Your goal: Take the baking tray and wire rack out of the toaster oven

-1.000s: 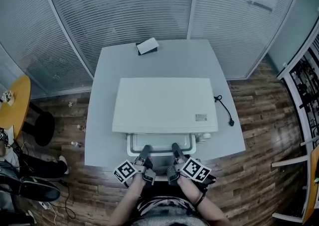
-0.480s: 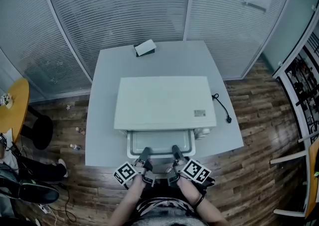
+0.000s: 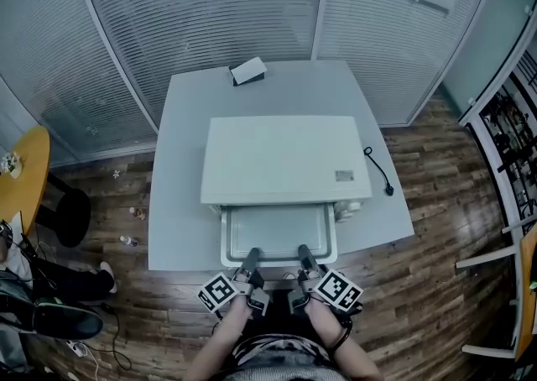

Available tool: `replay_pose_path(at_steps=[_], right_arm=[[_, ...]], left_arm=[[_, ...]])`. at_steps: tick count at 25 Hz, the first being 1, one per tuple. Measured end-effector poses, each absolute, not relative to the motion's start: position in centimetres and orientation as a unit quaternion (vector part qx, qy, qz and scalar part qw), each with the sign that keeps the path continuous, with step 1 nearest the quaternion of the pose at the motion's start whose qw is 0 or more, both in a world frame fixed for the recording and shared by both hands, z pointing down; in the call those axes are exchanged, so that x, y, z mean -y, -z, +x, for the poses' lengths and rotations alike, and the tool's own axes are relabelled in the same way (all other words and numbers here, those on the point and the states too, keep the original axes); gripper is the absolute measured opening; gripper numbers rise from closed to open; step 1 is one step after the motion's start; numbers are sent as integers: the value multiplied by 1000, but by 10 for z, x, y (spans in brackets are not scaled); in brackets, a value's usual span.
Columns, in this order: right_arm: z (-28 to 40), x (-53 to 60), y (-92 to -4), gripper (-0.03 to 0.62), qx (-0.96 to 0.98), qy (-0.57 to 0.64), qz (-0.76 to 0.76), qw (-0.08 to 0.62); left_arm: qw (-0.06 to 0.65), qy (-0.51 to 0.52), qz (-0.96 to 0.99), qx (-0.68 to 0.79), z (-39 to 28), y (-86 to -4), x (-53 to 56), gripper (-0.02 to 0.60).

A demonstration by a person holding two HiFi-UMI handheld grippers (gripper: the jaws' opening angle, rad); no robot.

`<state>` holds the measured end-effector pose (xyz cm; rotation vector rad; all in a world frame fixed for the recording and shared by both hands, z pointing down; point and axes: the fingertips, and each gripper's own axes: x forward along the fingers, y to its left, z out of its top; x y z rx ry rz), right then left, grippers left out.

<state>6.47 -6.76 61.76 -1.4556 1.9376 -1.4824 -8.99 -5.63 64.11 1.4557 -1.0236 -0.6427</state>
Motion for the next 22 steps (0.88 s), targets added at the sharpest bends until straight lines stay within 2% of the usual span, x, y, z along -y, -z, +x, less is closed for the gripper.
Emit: replay_pose_path(at_steps=[22], right_arm=[[59,-14,-613,109,-658,533,-497,190]], left_arm=[[582,275,644,414,-97,-628,-22,109]])
